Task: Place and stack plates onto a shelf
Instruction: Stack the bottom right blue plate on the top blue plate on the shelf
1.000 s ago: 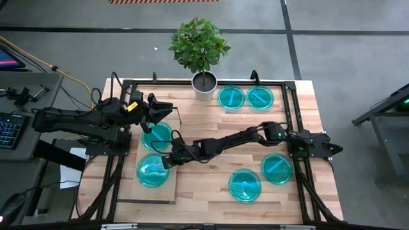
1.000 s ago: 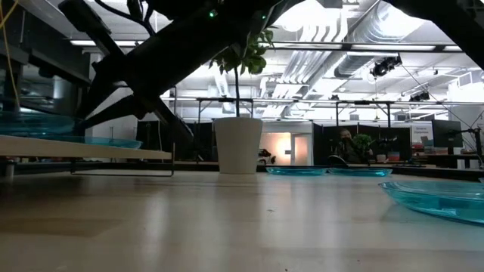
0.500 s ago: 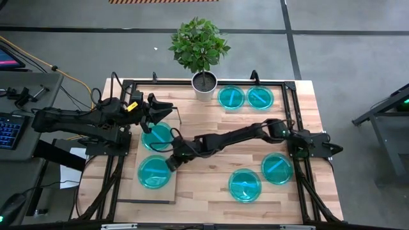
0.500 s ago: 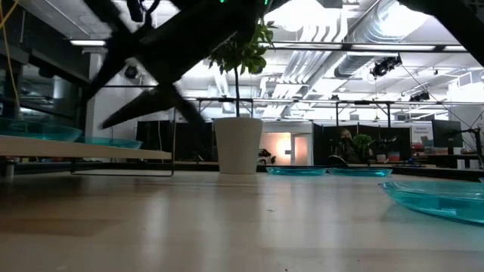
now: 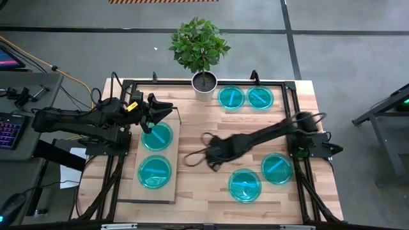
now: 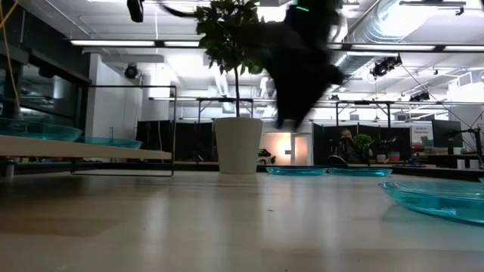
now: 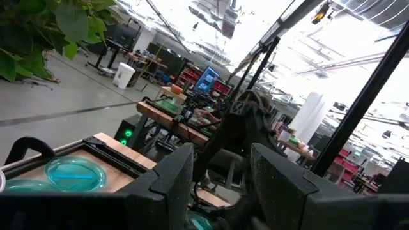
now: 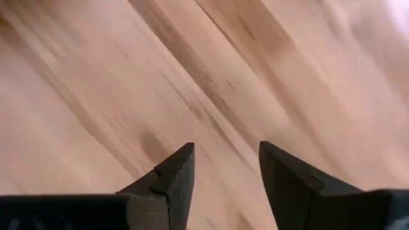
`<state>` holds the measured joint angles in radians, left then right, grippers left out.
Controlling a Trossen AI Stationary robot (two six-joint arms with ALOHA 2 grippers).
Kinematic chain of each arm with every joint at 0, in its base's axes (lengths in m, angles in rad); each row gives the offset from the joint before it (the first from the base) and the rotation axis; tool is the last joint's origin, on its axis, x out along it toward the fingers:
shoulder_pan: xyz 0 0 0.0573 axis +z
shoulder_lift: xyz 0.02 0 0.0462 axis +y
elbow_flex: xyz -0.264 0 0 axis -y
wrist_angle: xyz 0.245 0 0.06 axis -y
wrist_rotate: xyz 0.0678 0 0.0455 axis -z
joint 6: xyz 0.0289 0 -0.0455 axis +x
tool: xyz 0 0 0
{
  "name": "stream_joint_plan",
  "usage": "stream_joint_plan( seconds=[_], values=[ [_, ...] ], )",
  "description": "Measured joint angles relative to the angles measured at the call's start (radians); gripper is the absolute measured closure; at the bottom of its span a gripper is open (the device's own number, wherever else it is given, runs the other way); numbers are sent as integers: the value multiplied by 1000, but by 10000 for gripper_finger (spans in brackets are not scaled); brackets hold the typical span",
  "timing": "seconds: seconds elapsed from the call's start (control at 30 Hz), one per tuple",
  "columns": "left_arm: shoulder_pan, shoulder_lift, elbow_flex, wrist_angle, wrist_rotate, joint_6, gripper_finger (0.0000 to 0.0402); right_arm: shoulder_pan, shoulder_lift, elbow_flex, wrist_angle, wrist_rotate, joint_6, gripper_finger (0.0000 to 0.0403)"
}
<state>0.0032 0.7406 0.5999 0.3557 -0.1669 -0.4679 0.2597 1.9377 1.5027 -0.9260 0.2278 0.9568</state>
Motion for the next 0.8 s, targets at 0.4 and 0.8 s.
stream_joint_plan(
  seconds=[0.4,0.8],
  values=[
    [0,0,0,-3,-1,28,255,157,-609,-714,315,33,727,245],
    [0,0,0,-30,-27,27,255,173,-647,-765,103,-179,932,245]
  ],
)
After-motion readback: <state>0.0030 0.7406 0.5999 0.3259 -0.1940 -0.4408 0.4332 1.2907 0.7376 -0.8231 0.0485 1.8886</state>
